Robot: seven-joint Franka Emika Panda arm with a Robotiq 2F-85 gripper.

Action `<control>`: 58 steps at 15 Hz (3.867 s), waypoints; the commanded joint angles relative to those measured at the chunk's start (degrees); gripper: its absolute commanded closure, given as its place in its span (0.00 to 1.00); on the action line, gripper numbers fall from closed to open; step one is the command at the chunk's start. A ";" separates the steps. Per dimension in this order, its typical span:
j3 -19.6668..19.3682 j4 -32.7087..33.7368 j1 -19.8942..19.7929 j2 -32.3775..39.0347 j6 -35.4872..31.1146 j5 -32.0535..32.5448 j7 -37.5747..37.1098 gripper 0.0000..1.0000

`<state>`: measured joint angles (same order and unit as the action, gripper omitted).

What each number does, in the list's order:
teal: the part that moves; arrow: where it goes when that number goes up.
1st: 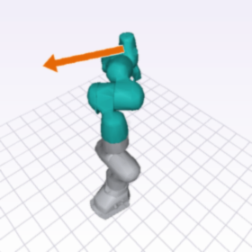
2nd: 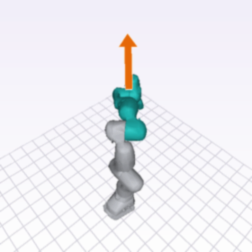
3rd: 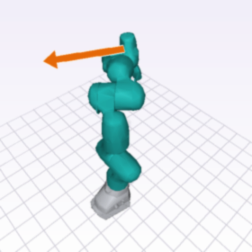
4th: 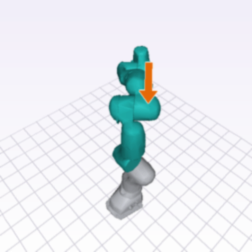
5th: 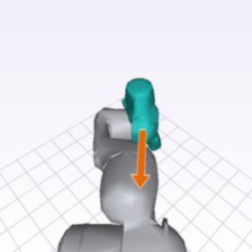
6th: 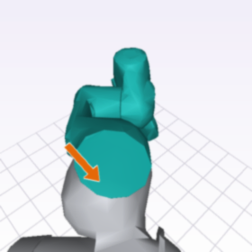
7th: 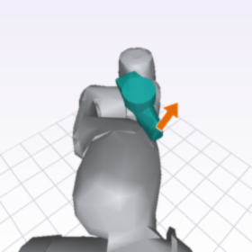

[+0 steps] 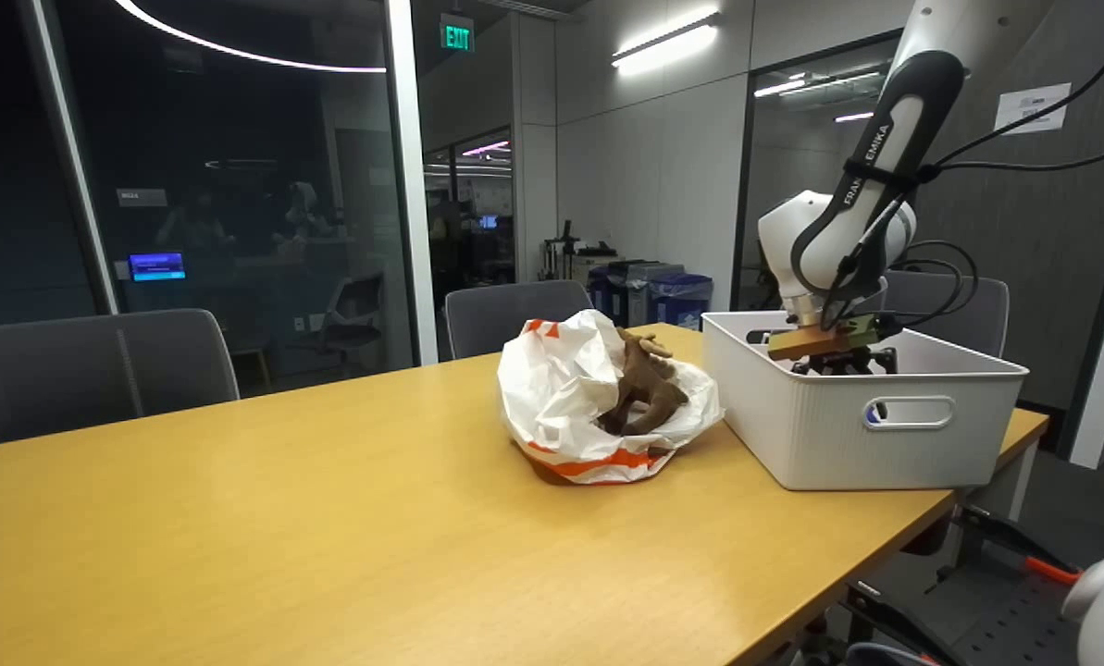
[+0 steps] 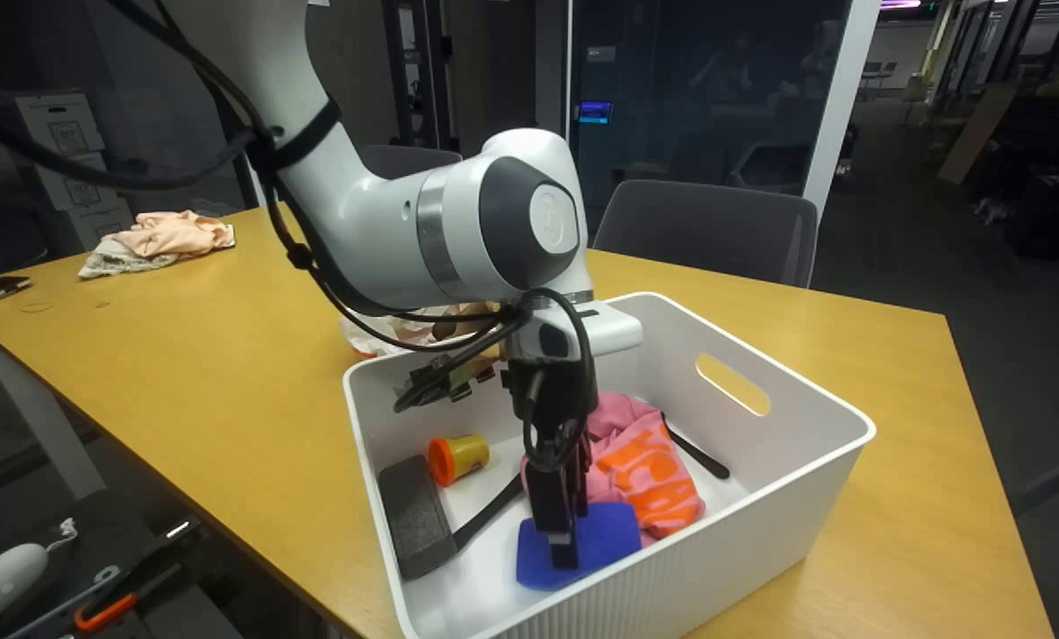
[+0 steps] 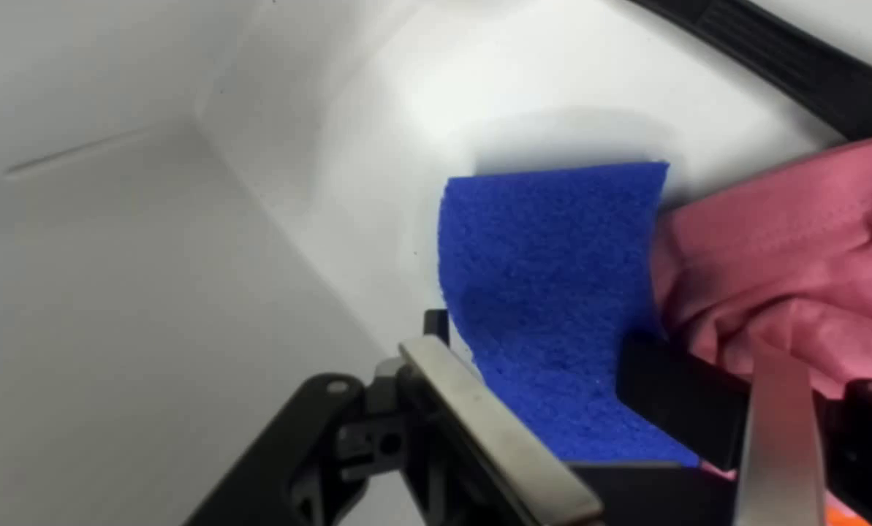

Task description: Remove the toy moose, the pink shirt and blue object from the white basket and put them in the plastic bag

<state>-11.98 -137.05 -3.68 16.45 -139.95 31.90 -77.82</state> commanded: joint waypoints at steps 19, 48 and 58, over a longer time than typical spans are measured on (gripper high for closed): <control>-4.29 -5.78 0.23 0.28 -13.78 -6.80 8.91 0.46; -0.04 -5.70 -0.60 -4.71 -11.09 9.33 -0.75 0.00; -10.22 -2.23 1.82 -1.25 -15.23 36.14 -13.52 0.00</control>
<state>-20.38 -140.84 -2.92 15.01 -156.83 62.39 -88.17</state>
